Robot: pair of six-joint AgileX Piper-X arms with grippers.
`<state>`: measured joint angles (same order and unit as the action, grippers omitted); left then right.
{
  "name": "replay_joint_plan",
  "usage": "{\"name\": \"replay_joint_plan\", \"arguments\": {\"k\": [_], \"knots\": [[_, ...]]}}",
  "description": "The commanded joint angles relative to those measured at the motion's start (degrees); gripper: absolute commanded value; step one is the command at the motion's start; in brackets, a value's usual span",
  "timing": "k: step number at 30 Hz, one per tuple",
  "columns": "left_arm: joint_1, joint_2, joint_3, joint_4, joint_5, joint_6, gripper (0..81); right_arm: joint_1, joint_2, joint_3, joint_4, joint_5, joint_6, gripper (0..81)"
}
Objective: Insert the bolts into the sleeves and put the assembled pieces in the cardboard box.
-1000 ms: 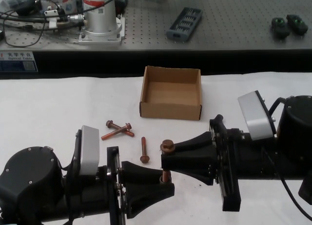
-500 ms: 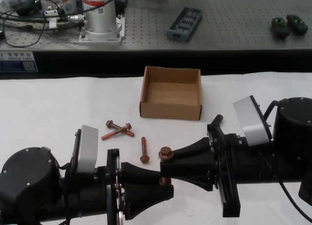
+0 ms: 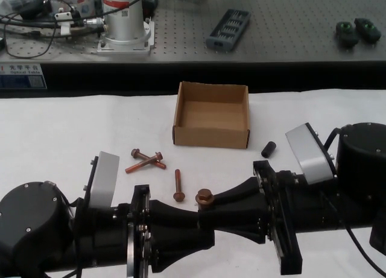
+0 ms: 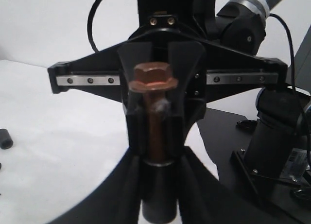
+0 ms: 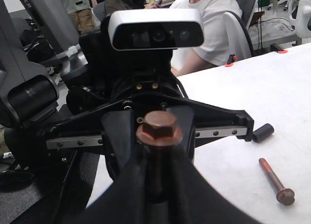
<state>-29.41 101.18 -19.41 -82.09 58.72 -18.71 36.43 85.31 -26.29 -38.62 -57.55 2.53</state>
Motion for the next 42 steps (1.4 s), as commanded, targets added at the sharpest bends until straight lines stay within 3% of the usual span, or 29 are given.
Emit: {"name": "replay_joint_plan", "arguments": {"k": [1,4,6,11,13,26,31,38,42], "knots": [[0.05,-0.94,-0.58,-6.27,2.16,-0.68,0.6,-0.43,0.27,0.03,3.58,2.79,-1.01,7.0],[0.05,-0.94,-0.58,-6.27,2.16,-0.68,0.6,-0.43,0.27,-0.19,3.58,2.97,-0.85,6.2],[0.05,-0.94,-0.58,-6.27,2.16,-0.68,0.6,-0.43,0.27,-0.35,3.58,2.97,-0.75,1.0],[0.05,-0.94,-0.58,-6.27,2.16,-0.68,0.6,-0.43,0.27,-0.61,3.48,2.97,0.93,45.6],[0.05,-0.94,-0.58,-6.02,2.16,-0.66,0.6,-0.43,0.27,-0.61,2.75,4.49,1.77,55.4],[0.05,-0.94,-0.58,-4.53,2.04,0.67,0.6,-0.27,0.27,-0.61,-13.78,-1.44,17.29,56.1],[1.11,-0.94,-0.58,-4.42,2.04,0.54,0.6,-0.27,0.27,-0.61,-16.02,-4.4,21.7,61.0],[2.98,-0.94,-0.58,-3.24,2.04,-0.67,0.6,-0.27,0.27,-0.61,-17.17,-5.32,21.28,61.3],[4.37,-0.94,-0.58,-3.62,2.04,-2.68,0.6,-1.32,0.27,-0.61,-18.82,-0.35,19.24,61.1]]}}
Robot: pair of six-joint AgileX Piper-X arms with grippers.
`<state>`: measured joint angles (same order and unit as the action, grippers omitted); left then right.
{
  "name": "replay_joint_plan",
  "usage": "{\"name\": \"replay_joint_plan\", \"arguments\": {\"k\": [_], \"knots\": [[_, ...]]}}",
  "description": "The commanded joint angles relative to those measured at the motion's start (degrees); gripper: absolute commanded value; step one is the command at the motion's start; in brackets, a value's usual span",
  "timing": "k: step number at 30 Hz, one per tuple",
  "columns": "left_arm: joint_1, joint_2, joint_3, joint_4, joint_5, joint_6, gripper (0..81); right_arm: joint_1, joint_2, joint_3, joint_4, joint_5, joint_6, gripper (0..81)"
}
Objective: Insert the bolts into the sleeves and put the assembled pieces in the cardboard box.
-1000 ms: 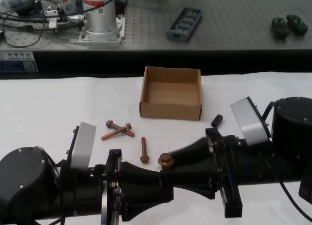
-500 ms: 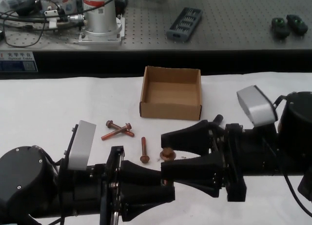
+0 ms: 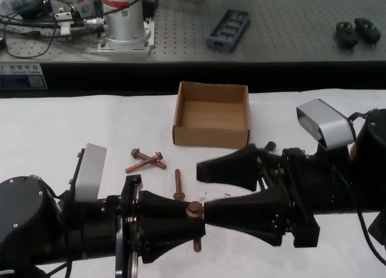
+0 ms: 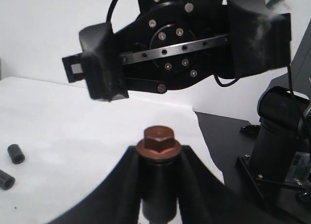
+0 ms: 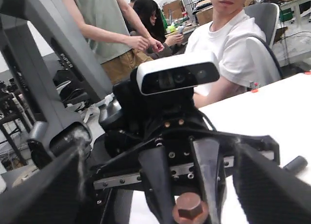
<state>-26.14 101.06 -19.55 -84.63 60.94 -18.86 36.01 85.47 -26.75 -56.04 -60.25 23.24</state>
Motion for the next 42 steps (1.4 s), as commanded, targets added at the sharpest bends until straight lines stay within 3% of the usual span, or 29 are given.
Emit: {"name": "replay_joint_plan", "arguments": {"k": [1,8,14,17,24,26,29,34,38,42], "knots": [[2.01,-0.83,-0.58,-1.35,-0.18,-3.98,0.6,-1.67,0.1,0.07,-1.04,4.06,-2.52,61.1],[9.7,-5.93,-0.54,-0.25,-1.59,-8.92,0.6,-6.48,-0.01,3.93,-4.71,10.64,-6.34,61.1],[10.36,-13.84,-1.05,15.5,-9.99,-3.64,0.6,-6.67,-4.47,7.36,-11.51,12.21,-4.93,61.1],[9.68,-19.18,-4.82,28.76,-13.35,0.46,0.6,-6.67,-7.5,8.6,-11.61,13.25,-4.93,61.1],[5.79,-26.14,-26.39,82.49,-27.59,18.86,0.6,-6.67,-11.12,10.16,-11.61,19.47,-1.47,61.1],[4.53,-25.18,-33.0,92.19,-32.55,20.64,0.6,-6.67,-12.18,10.15,-11.61,20.28,2.73,61.0],[4.11,-22.49,-39.55,97.24,-34.82,16.78,0.6,-6.67,-14.88,10.6,-11.61,21.08,5.67,59.8],[4.11,-15.56,-47.07,100.5,-34.79,13.24,0.6,-7.57,-23.03,12.57,-11.11,21.06,6.6,44.2],[4.11,-7.5,-53.42,104.46,-34.79,13.24,0.6,-7.67,-30.06,15.22,-10.78,23.52,11.92,24.2],[4.0,0.81,-61.78,108.15,-34.79,13.24,0.6,-7.22,-34.36,18.98,-10.7,19.85,15.12,1.0]]}}
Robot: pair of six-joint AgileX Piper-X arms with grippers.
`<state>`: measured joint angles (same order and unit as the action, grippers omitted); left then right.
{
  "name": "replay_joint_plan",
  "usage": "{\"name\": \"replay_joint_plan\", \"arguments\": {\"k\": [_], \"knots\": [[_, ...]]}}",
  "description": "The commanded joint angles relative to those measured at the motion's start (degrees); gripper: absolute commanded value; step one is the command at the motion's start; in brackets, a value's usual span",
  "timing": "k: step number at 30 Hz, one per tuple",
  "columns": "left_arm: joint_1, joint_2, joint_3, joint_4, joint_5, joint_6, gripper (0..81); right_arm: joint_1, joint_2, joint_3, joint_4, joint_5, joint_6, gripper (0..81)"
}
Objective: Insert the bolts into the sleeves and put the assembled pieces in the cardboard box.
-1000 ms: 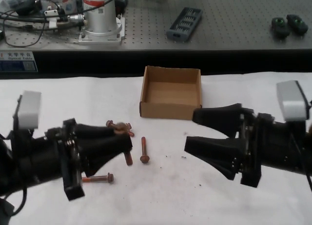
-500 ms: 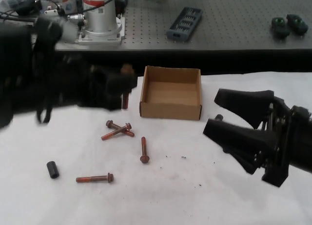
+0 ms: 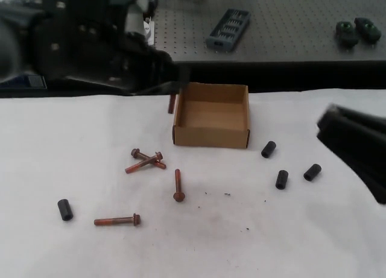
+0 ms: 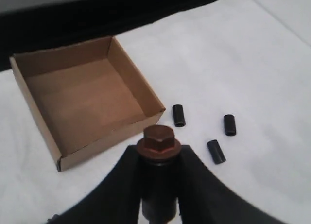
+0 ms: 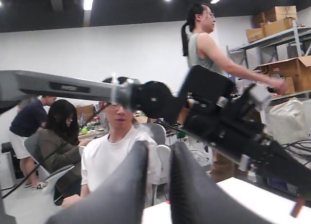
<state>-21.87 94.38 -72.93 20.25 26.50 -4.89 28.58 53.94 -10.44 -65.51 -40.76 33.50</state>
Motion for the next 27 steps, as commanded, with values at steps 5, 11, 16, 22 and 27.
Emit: {"name": "replay_joint_plan", "arguments": {"k": [5,11,16,22,27], "knots": [[-1.17,16.22,-18.53,7.31,-0.35,-0.74,0.6,0.2,-3.29,6.85,-1.24,-0.8,3.42,7.0],[-2.35,24.7,-29.38,8.27,-1.87,-0.74,0.6,0.2,-3.29,7.38,-1.91,0.36,0.56,7.0],[-2.59,32.27,-38.57,11.25,-5.5,-1.03,0.6,0.2,-3.29,7.38,-0.34,0.36,-3.6,7.0],[-2.59,39.31,-44.63,13.95,-5.49,-2.86,0.6,0.2,-3.29,7.38,0.47,0.36,-4.44,7.0],[-2.59,41.53,-44.62,13.25,-5.78,-2.86,0.6,0.2,-3.29,7.38,0.47,0.36,-4.44,7.0]]}}
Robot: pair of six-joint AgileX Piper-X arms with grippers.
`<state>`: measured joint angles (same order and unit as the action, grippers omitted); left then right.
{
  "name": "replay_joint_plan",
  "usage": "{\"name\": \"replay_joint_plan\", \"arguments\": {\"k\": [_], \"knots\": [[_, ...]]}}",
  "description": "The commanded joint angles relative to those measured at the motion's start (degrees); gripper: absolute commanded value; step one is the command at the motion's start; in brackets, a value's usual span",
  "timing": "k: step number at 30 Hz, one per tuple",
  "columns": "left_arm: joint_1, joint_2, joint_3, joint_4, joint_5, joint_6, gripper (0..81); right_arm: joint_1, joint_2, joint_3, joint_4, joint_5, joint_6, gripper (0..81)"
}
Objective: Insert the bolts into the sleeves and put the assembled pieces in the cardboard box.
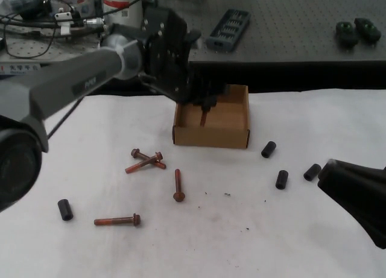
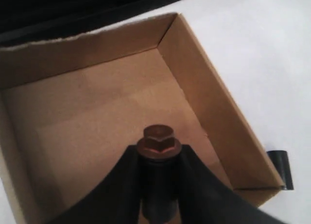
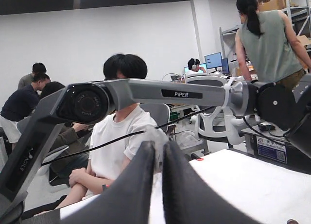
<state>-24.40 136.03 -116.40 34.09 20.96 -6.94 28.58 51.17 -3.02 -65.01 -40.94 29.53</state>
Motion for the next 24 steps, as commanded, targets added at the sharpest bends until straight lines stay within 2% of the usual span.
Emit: {"name": "replay_joint_plan", "arguments": {"k": [1,17,20,23,24], "knots": [[-0.05,0.12,-1.14,-0.68,-0.24,-0.81,0.6,0.2,-0.53,-0.04,-0.03,0.54,-0.48,7.0],[-0.14,0.14,-1.14,0.93,-0.42,-0.43,0.4,0.2,-0.53,-0.04,-0.03,0.54,-0.48,7.0],[-0.14,0.14,-1.14,2.09,-3.23,0.08,9.2,0.2,-0.53,-0.04,-0.03,0.54,-0.48,7.0],[-0.28,0.14,-1.14,3.16,-5.28,2.1,29.7,0.2,-0.53,-0.04,-0.04,0.15,-0.48,7.0],[-0.28,0.14,-1.14,3.38,-5.26,2.71,39.3,0.2,-0.53,-0.04,-0.04,0.1,-0.48,7.0]]}}
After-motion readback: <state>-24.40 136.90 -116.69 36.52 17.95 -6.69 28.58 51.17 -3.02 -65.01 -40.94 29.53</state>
